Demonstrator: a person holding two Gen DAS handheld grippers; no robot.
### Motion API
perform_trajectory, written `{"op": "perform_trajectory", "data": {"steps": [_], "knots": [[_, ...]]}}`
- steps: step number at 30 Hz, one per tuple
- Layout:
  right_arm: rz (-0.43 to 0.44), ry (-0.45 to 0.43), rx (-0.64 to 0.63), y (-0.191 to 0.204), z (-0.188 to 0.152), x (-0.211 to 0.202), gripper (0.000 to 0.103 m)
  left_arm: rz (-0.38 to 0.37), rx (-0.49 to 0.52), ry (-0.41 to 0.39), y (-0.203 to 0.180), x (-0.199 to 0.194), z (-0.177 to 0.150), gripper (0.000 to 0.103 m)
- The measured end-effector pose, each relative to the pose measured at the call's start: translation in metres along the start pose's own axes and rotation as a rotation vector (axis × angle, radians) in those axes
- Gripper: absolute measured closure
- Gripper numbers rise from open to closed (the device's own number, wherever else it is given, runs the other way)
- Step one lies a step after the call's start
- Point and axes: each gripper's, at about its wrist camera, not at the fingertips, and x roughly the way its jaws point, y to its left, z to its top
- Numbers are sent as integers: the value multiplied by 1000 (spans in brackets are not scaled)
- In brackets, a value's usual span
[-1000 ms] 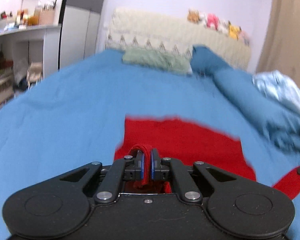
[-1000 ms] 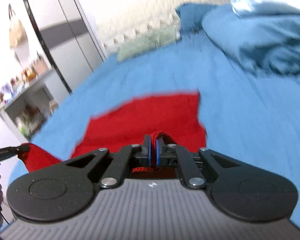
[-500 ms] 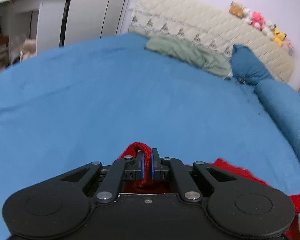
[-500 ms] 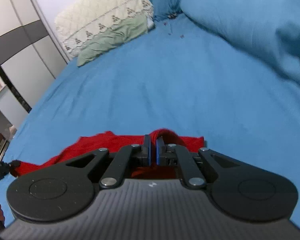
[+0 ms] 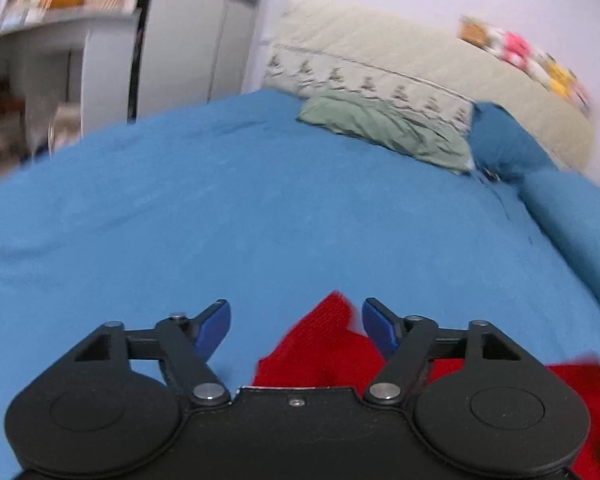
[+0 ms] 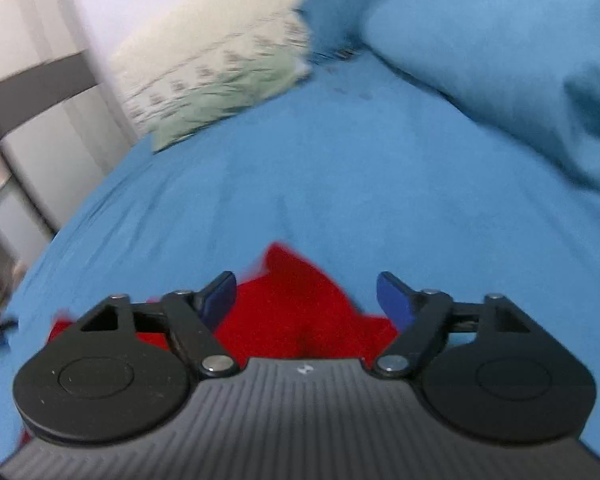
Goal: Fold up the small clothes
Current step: 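Grasp the sweater hem with both grippers and fold it toward the collar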
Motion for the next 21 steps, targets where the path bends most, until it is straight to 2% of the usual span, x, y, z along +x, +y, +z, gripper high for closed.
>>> {"op": "perform_trajectory", "data": {"steps": [2, 5, 8, 9, 12, 15, 17, 19, 21], "knots": [[39, 24, -73, 11, -19, -14, 8, -71, 80, 3, -5, -25, -16, 10], [86, 99, -154, 25, -55, -21, 8, -142, 133, 115, -10, -32, -53, 10], [13, 152, -181, 17, -82, -8, 10, -101, 161, 226, -8, -17, -88, 10], [19, 125, -167, 9, -86, -7, 11, -85, 157, 247, -4, -11, -96, 10], [17, 101, -94, 4, -82, -6, 11, -77, 172, 222, -1, -14, -102, 9], [0, 105, -108, 12, -75, -13, 11, -63, 183, 230, -4, -25, -93, 10], [2, 49, -134, 18, -64, -36, 10, -74, 192, 194, -11, -44, -83, 10], [-34, 9, -158, 18, -59, -71, 8, -73, 213, 159, -21, -63, -73, 9], [-60, -6, -177, 15, -52, -101, 5, -79, 231, 137, -30, -88, -72, 2]]}}
